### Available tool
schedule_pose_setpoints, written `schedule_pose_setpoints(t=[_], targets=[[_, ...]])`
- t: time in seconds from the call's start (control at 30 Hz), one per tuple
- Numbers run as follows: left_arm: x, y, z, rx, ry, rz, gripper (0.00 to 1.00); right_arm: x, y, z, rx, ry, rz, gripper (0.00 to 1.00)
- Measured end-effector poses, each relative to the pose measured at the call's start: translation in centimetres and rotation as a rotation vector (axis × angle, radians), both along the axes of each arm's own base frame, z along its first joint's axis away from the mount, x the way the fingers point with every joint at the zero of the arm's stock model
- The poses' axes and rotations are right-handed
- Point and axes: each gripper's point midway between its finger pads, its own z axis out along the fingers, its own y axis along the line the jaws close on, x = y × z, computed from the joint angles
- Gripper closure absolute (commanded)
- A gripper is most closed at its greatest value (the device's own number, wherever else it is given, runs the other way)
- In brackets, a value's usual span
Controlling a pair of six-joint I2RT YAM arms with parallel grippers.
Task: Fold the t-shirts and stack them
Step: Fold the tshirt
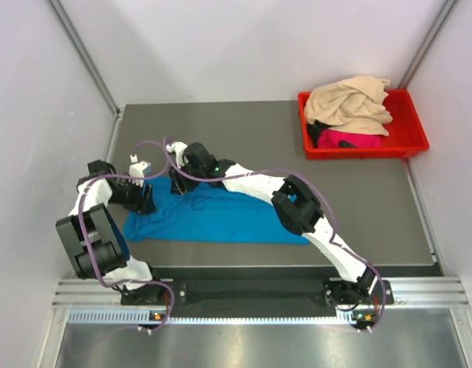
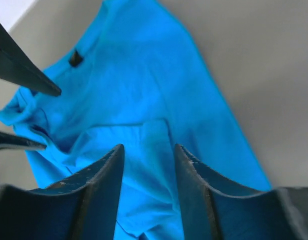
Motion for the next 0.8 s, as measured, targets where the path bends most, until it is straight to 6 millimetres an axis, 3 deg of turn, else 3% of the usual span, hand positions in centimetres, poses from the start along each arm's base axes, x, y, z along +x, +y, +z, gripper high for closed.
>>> schedule_pose_setpoints(t=[0.1, 0.2, 0.27, 0.37, 0.43, 0.57, 0.6, 0.8], targets=[[0.0, 0.0, -0.7, -0.003, 0.011, -0.001, 0.50, -0.6, 0.1, -1.6, -0.013, 0.045, -0.001, 0.65], [-0.2, 0.0, -1.2, -0.007, 0.022, -0.009, 0.57, -0.7, 0.3, -1.9, -0.007, 0.068, -0.014, 0.67], [-0.2, -0.1, -1.4, -0.007, 0.021, -0.022, 0.62, -0.6, 0.4, -2.0, -0.001, 0.074, -0.019, 0.77], [-0.3, -0.1, -1.4, -0.002, 0.016, -0.038, 0.68, -0.5, 0.6, -2.3, 0.004, 0.086, -0.028, 0.83], [-0.3, -0.1, -1.6, -0.001, 0.018, -0.043, 0.76, -0.5, 0.6, -2.5, 0.002, 0.090, -0.030, 0.85], [-0.6, -0.1, -2.1, -0.005, 0.031, -0.057, 0.97, -0.4, 0.6, -2.5, 0.001, 0.090, -0.037, 1.00], [-0.6, -0.2, -2.1, -0.006, 0.032, -0.060, 1.00, -0.4, 0.6, -2.5, 0.001, 0.089, -0.036, 1.00], [-0.6, -0.1, -2.2, -0.004, 0.032, -0.056, 1.00, -1.2, 0.0, -3.0, 0.017, 0.115, -0.043, 1.00]])
